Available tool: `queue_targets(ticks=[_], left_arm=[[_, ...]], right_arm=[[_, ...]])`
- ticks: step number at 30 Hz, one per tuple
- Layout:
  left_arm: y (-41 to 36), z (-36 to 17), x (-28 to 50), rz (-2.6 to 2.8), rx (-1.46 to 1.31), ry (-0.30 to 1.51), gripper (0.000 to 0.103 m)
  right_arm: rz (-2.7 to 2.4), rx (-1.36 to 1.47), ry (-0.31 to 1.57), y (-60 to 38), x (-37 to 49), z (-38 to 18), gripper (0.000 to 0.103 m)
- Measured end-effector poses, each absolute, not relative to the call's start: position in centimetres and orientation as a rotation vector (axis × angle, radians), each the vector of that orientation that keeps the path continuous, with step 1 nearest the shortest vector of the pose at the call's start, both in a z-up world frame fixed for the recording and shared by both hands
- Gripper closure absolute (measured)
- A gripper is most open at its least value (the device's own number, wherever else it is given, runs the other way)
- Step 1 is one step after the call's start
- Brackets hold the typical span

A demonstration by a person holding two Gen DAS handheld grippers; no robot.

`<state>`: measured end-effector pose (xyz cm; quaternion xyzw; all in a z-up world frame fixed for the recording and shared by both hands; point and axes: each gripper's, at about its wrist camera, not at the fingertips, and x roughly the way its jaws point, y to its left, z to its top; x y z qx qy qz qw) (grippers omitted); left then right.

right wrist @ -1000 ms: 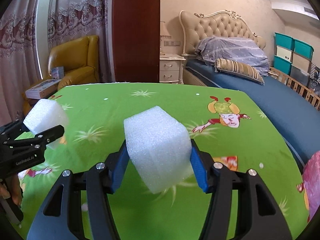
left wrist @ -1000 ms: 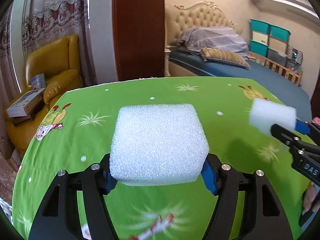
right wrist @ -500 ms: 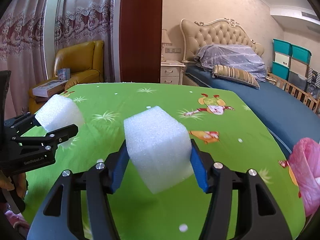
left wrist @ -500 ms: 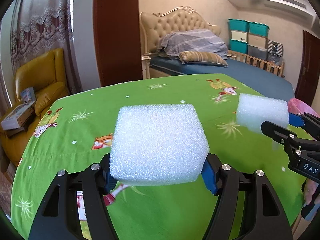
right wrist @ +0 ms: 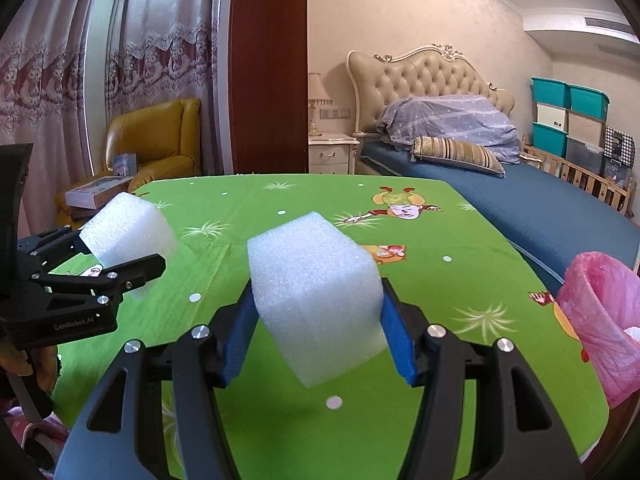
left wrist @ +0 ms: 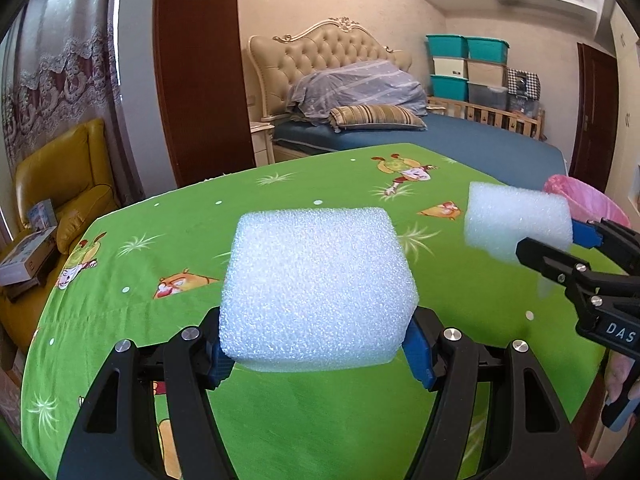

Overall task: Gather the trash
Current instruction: 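Carry both foam blocks over the wastebasket with both tools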

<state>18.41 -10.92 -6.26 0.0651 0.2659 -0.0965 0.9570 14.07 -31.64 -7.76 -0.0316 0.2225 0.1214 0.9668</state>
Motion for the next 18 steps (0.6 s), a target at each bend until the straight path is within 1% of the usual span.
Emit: queue_targets(ticks=[9,18], left_arm=[[-13.3,-5.1,16.8,-0.247,0.168,0.485,0.038],[-15.5,-4.4,16.6,-0.306,0.189,0.483,0.038]], right_arm=[[0.212,-0.059,0.414,-33.3,12.8,-7.0,0.046],[0.150,-0.011,0.386,-37.3,12.2,-6.3,0.046]])
